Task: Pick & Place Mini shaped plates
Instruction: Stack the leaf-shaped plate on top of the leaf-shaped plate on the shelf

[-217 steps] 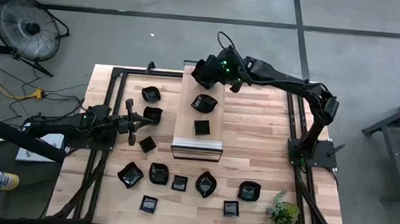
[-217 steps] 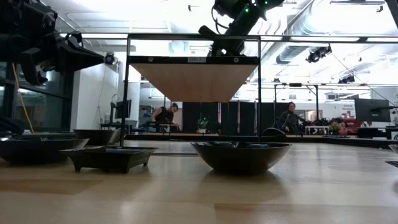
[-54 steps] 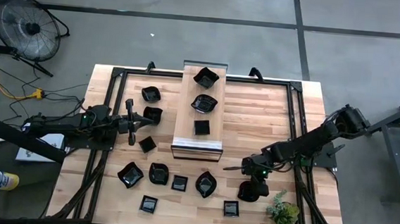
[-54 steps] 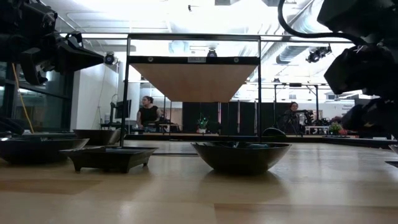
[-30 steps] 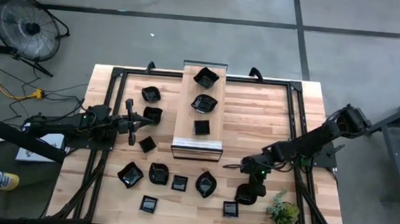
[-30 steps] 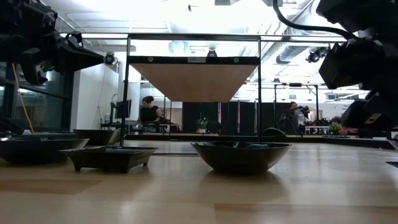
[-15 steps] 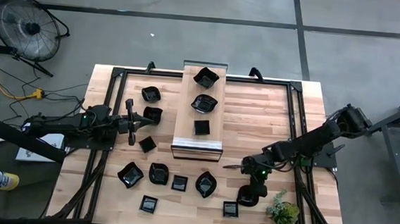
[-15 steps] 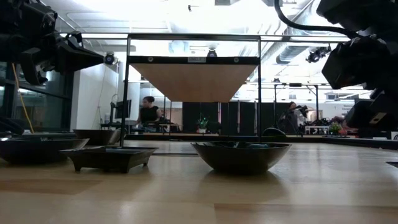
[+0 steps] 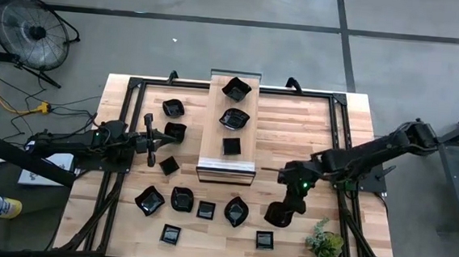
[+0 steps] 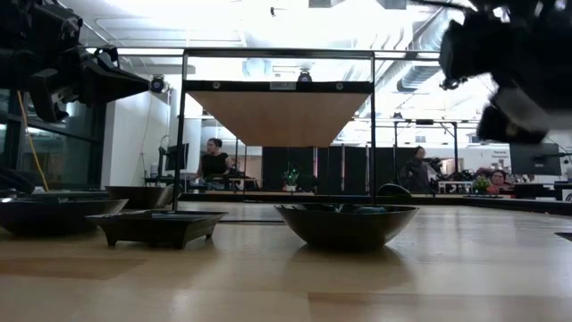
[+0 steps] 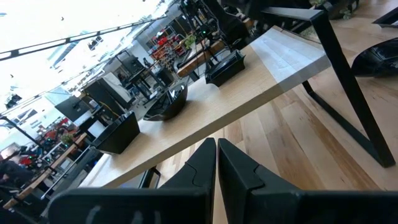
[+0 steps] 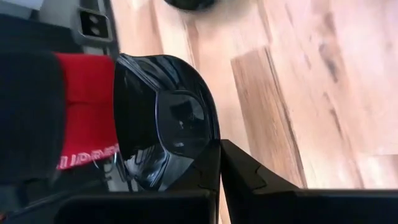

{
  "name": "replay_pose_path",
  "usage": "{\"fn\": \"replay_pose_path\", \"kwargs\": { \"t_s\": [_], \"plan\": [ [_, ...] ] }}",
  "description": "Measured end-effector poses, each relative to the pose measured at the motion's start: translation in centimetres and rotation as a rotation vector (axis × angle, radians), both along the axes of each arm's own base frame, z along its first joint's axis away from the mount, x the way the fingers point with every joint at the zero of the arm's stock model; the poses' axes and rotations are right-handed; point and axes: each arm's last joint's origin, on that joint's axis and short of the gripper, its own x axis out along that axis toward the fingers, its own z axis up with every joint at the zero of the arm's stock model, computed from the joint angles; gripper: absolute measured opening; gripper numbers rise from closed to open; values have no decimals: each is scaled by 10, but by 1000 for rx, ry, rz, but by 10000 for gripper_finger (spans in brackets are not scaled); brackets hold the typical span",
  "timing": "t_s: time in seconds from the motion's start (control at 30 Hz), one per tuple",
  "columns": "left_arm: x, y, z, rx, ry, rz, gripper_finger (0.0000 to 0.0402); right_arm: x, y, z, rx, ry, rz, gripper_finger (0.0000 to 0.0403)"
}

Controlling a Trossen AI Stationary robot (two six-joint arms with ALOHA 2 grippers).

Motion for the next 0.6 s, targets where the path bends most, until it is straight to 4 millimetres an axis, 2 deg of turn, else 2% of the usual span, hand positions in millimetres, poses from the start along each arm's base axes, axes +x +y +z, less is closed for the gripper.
{"fn": "replay_pose_path", "kwargs": {
  "t_s": [0.33, 0.6],
  "plan": [
    [0, 0, 0, 0, 0, 0, 12, 3, -34, 66, -102, -26, -58, 0],
    [0, 0, 0, 0, 0, 0, 12, 11, -63, 112, -214, -148, -39, 0]
  ]
}}
